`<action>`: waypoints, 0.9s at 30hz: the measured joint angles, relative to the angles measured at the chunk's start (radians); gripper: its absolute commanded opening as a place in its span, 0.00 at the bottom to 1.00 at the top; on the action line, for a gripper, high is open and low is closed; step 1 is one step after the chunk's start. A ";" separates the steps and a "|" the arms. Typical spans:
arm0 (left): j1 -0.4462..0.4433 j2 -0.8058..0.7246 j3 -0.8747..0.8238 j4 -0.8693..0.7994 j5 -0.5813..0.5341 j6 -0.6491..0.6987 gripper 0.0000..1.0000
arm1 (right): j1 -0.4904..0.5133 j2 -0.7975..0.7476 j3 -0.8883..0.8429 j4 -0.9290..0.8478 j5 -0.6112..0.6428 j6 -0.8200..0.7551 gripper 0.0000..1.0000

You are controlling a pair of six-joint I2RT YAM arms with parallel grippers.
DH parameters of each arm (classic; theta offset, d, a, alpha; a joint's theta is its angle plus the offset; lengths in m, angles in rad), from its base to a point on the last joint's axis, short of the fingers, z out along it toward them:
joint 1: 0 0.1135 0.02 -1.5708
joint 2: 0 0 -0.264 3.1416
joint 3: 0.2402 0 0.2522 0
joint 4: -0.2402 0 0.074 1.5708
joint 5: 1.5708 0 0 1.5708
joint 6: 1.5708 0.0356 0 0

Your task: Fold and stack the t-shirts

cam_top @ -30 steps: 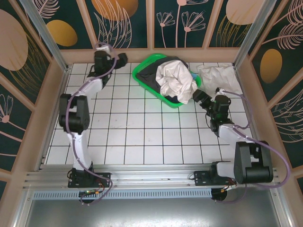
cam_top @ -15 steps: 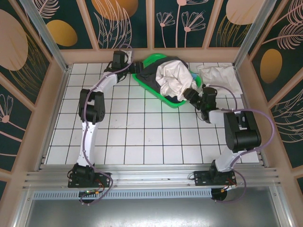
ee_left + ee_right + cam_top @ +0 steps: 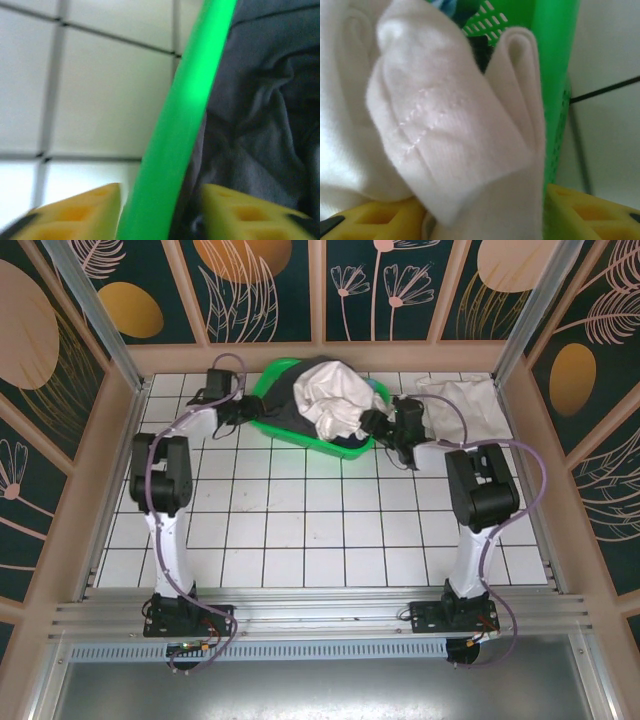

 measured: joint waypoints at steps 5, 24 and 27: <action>0.068 -0.103 -0.064 -0.061 -0.116 0.045 0.74 | 0.071 0.032 0.102 -0.073 -0.013 -0.021 0.59; 0.066 -0.728 -0.444 0.004 -0.209 -0.076 0.51 | 0.295 -0.086 -0.037 -0.115 0.003 0.039 0.47; 0.066 -0.774 -0.444 0.018 -0.211 -0.079 0.55 | 0.405 -0.047 0.007 -0.095 -0.007 0.090 0.54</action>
